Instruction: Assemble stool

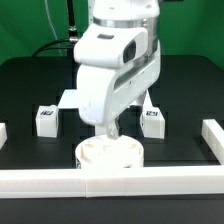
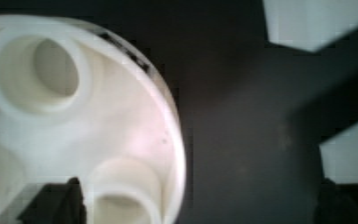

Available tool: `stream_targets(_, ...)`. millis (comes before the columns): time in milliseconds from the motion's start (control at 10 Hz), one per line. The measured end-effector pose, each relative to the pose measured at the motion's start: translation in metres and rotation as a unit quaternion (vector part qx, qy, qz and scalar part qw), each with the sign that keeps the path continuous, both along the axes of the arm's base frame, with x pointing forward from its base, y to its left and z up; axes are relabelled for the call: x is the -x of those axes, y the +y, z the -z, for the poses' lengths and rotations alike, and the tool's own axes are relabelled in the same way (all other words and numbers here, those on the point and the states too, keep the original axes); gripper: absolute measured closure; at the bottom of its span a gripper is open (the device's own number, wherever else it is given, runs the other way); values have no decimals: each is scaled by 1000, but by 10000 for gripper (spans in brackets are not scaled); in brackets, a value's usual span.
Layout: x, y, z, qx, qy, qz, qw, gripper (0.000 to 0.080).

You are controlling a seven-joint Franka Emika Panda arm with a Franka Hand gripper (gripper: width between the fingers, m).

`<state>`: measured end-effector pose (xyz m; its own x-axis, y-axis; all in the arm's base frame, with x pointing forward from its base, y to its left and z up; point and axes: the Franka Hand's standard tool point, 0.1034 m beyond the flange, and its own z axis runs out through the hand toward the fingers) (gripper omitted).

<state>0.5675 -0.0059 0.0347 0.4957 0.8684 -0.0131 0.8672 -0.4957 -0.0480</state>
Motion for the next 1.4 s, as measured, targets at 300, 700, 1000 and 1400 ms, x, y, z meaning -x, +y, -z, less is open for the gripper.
stream_targets(300, -2, -1, 7, -1, -11, 1, 1000, 150)
stream_targets(700, 5, -6, 22, -2, 2, 5, 1000, 150)
stream_targets(1000, 5, -7, 23, -2, 1, 6, 1000, 273)
stream_targets(1400, 5, -7, 23, -2, 1, 6, 1000, 719)
